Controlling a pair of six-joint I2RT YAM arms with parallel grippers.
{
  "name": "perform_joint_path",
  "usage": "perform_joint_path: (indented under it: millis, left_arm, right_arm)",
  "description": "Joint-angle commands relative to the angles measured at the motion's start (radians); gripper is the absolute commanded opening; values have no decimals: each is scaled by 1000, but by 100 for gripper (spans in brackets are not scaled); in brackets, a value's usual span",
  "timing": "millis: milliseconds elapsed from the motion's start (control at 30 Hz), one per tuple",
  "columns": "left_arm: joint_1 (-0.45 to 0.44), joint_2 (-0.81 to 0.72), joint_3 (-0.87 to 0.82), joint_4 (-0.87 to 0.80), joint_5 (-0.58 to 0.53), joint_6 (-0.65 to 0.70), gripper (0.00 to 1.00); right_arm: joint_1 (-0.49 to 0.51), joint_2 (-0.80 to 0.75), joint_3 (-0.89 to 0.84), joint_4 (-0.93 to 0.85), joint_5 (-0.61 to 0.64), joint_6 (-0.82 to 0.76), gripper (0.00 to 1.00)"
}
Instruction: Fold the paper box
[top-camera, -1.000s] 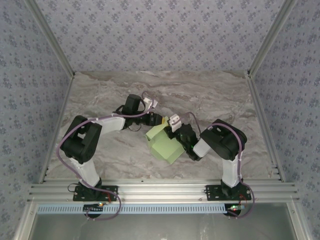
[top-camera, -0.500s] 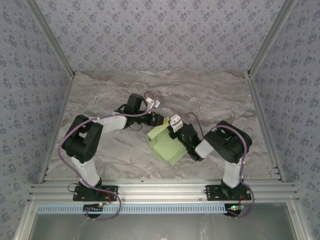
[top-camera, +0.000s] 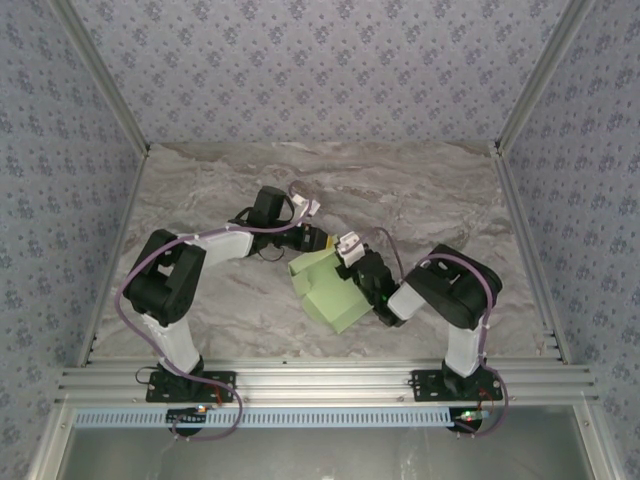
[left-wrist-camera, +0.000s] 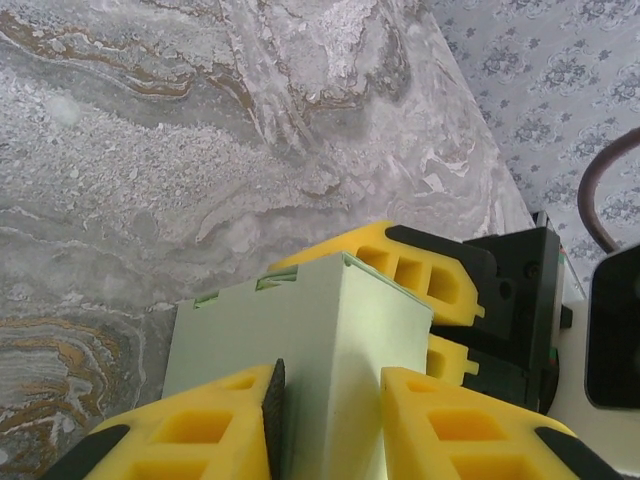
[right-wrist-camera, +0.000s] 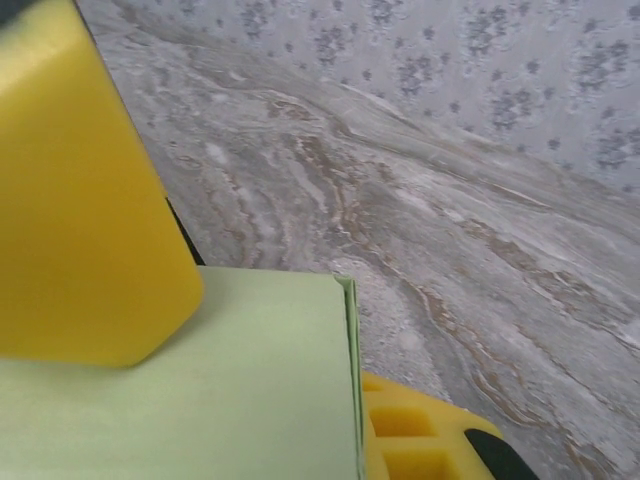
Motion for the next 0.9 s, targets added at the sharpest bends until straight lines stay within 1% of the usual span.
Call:
perform_joint_path:
  millis: [0, 67, 167, 267, 333, 400, 467, 567, 700, 800, 867]
  left_arm:
    - [-47, 40, -35, -40, 60, -22, 32]
    - [-49, 44, -31, -44, 56, -26, 32]
    - [-49, 38, -36, -43, 45, -30, 32]
    - [-49, 38, -24, -63, 32, -14, 33]
    - [-48, 39, -1, -105, 23, 5, 33]
    - [-48, 35, 4, -108, 20, 9, 33]
    - [-48, 32, 10, -106, 19, 11, 33]
    - [-46, 38, 28, -136, 14, 24, 34]
    - [-45, 27, 23, -130, 7, 24, 35]
    - [-36, 15, 23, -149, -12, 29, 36]
    - [-30, 0, 17, -149, -26, 21, 39]
  right_arm:
    - [35, 14, 47, 35, 169, -68, 6]
    - [28, 26, 36, 42, 177, -27, 9]
    - [5, 22, 16, 28, 127, 44, 17]
    - [-22, 10, -11, 32, -6, 64, 26]
    - [-39, -4, -31, 16, -112, 70, 34]
    - [-55, -24, -44, -23, -179, 75, 39]
    - [-67, -34, -69, -21, -230, 73, 42]
    - [-83, -52, -100, -39, -271, 76, 44]
    - [-90, -99, -139, -68, -341, 66, 47]
    - [-88, -145, -167, -96, -364, 63, 49]
    - [-87, -181, -182, -124, -382, 59, 49]
